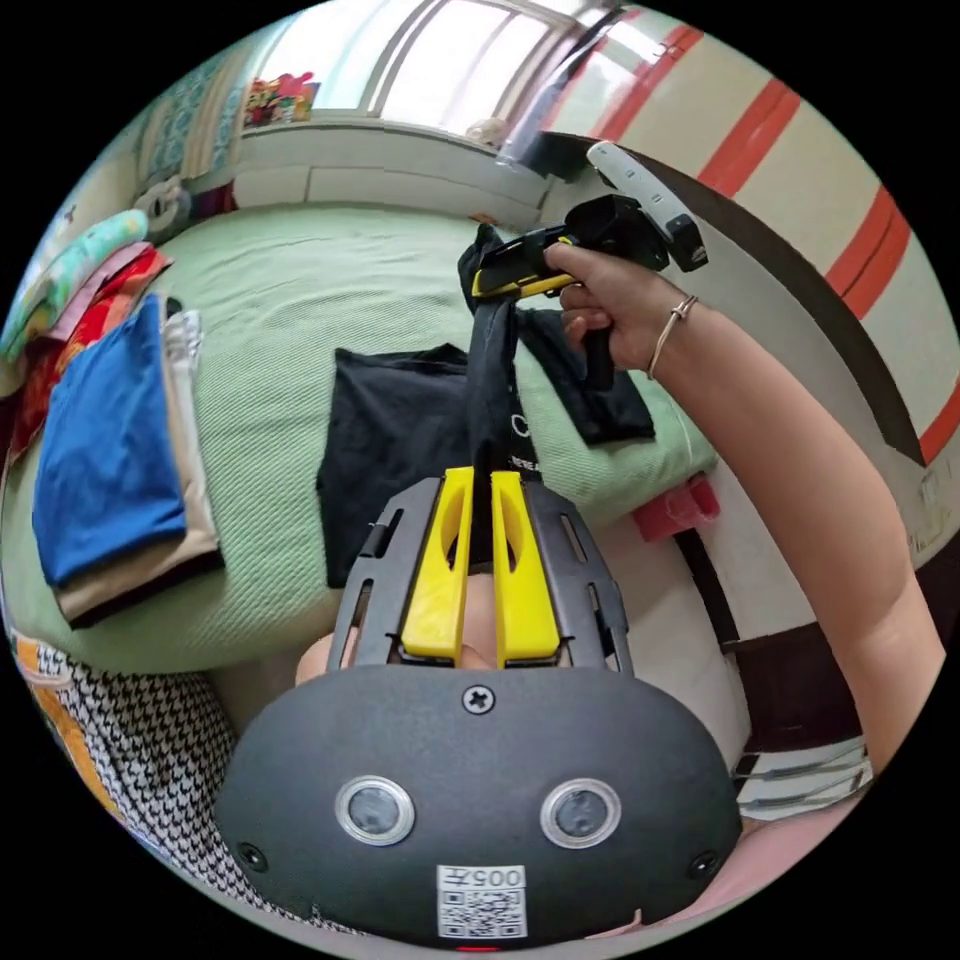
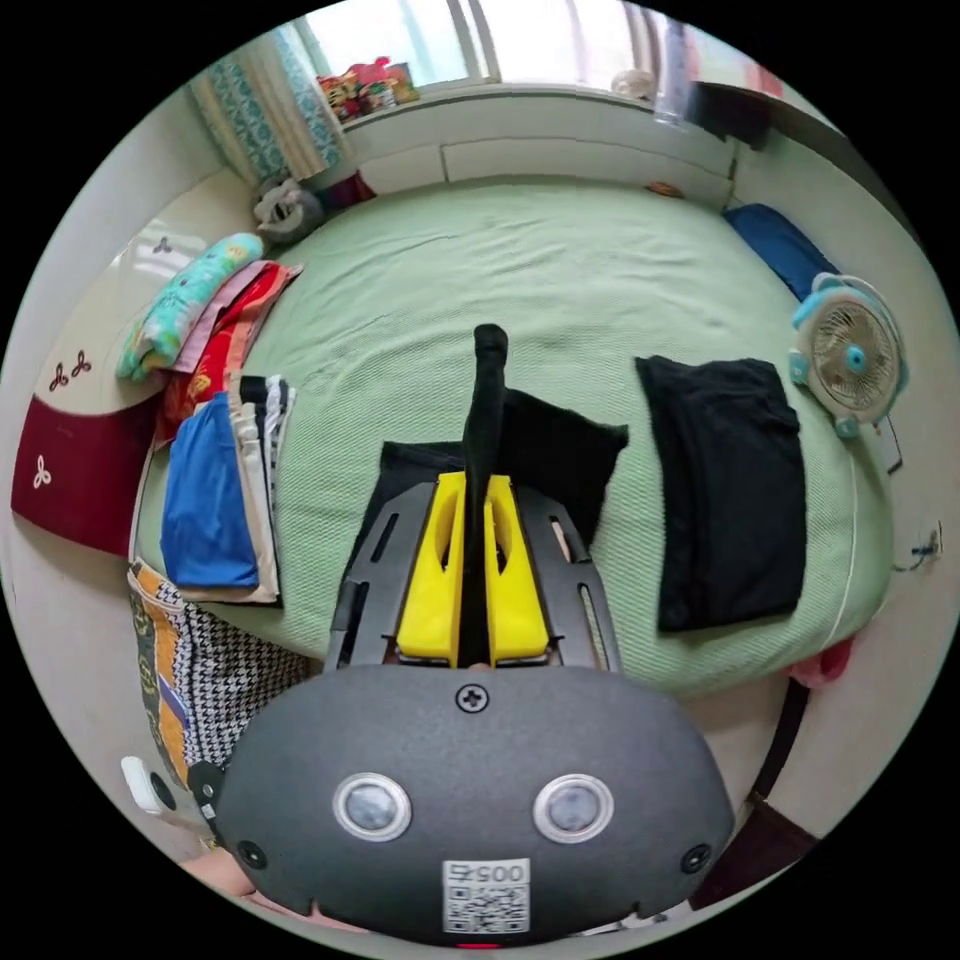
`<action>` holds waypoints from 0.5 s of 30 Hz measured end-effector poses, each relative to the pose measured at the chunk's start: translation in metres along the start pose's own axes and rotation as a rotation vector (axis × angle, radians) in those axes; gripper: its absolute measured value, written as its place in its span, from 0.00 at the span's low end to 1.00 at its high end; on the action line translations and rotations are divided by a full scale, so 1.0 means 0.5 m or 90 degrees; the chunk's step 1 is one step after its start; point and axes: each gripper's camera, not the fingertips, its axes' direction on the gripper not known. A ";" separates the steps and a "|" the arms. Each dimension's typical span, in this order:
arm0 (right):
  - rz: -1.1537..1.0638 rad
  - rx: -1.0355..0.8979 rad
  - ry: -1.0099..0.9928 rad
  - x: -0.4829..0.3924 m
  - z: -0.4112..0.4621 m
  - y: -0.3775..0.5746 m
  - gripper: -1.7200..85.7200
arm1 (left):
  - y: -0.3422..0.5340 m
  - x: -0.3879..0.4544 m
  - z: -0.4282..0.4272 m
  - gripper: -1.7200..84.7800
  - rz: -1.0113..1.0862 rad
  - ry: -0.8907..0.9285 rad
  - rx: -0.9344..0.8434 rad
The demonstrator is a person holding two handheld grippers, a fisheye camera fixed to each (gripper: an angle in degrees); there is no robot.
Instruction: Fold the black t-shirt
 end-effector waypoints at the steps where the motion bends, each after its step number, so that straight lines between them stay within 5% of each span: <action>1: -0.001 -0.012 -0.019 -0.045 0.030 -0.009 0.04 | 0.003 -0.032 0.004 0.07 -0.022 -0.014 -0.013; 7: -0.056 0.018 -0.091 -0.175 0.106 0.007 0.10 | -0.010 -0.165 0.098 0.07 -0.081 -0.065 -0.139; 15: -0.133 0.063 -0.026 -0.113 0.095 0.190 0.11 | -0.020 -0.182 0.109 0.07 -0.052 -0.061 -0.142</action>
